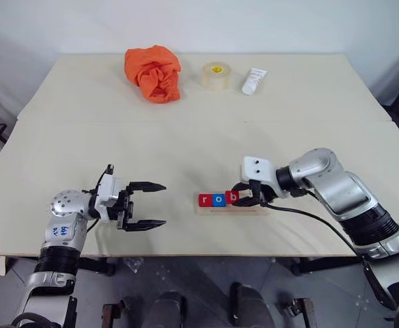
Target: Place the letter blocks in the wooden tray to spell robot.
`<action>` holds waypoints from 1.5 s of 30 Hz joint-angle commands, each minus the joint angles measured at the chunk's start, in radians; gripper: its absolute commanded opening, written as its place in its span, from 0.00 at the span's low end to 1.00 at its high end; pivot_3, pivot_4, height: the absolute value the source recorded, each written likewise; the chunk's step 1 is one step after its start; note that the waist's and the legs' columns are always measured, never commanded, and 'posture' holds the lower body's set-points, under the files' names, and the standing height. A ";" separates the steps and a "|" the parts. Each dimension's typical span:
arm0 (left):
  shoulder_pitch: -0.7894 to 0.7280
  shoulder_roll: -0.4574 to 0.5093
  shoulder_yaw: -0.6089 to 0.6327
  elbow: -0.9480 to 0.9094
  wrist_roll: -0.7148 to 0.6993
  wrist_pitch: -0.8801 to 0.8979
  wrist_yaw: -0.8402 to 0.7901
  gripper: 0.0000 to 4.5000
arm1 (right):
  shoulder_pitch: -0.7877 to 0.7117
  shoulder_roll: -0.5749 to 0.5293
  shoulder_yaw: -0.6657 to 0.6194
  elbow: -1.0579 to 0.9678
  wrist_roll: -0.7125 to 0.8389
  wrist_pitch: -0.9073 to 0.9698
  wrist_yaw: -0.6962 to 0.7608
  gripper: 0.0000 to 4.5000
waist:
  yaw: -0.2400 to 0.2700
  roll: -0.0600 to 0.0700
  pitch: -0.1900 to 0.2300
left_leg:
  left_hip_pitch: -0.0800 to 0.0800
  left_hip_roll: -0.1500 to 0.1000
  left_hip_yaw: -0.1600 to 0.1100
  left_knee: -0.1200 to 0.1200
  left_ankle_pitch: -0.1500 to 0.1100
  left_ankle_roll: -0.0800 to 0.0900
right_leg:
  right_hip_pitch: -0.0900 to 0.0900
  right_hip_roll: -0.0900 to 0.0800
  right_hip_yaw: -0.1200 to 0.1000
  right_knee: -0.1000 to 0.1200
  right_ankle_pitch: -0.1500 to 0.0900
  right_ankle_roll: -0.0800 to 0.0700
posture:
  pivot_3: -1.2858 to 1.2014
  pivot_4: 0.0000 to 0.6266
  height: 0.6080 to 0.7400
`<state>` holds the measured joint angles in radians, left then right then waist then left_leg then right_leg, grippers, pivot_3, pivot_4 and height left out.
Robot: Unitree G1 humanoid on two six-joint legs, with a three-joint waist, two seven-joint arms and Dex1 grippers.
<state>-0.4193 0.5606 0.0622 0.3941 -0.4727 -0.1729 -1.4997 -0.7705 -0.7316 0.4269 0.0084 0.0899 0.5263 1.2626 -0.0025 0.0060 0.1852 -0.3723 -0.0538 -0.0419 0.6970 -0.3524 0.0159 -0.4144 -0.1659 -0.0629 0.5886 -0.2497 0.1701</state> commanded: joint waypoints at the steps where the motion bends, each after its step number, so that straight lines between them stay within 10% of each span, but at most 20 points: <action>1: 0.012 0.010 0.023 -0.046 -0.023 -0.002 -0.010 1.00 | -0.023 0.008 0.001 0.001 -0.020 -0.026 0.011 0.32 | -0.001 0.000 0.000 | 0.000 0.000 0.000 0.000 0.000 0.000 | 0.000 0.000 0.000 0.000 0.000 0.000 | 0.52 0.24 1.00; 10: 0.013 0.006 0.027 -0.050 -0.021 0.000 -0.001 1.00 | -0.011 0.021 -0.003 0.003 -0.037 -0.028 0.023 0.32 | -0.002 0.000 0.000 | 0.000 0.000 0.000 0.000 0.000 0.000 | 0.000 0.000 0.000 0.000 0.000 0.000 | 0.52 0.24 1.00; 19: 0.003 0.002 0.027 -0.042 -0.018 -0.003 0.000 1.00 | -0.010 0.037 -0.011 -0.017 -0.032 -0.007 0.026 0.99 | -0.001 0.000 0.000 | 0.000 0.000 0.000 0.000 0.000 0.000 | 0.000 0.000 0.000 0.000 0.000 0.000 | 0.52 0.24 1.00; 29: 0.001 -0.005 0.025 -0.042 -0.018 -0.004 0.000 1.00 | 0.036 -0.007 -0.124 -0.097 0.045 0.057 0.011 0.99 | 0.000 0.000 0.000 | 0.000 0.000 0.000 0.000 0.000 0.000 | 0.000 0.000 0.000 0.000 0.000 0.000 | 0.52 0.24 1.00; 45: -0.061 -0.032 0.006 0.027 -0.012 0.007 -0.031 1.00 | 0.562 -0.073 -0.799 -0.014 0.277 -0.156 -0.138 0.99 | 0.009 0.000 0.000 | 0.001 0.000 0.001 -0.001 0.000 0.000 | 0.001 0.000 -0.001 -0.001 0.000 0.000 | 0.52 0.24 1.00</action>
<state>-0.4717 0.5248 0.0602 0.4208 -0.4694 -0.1712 -1.4999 -0.2360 -0.7881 -0.3019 0.0100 0.3235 0.4015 1.1166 0.0064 0.0057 0.1853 -0.3715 -0.0537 -0.0403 0.6955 -0.3526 0.0164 -0.4130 -0.1658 -0.0636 0.5878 -0.2496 0.1701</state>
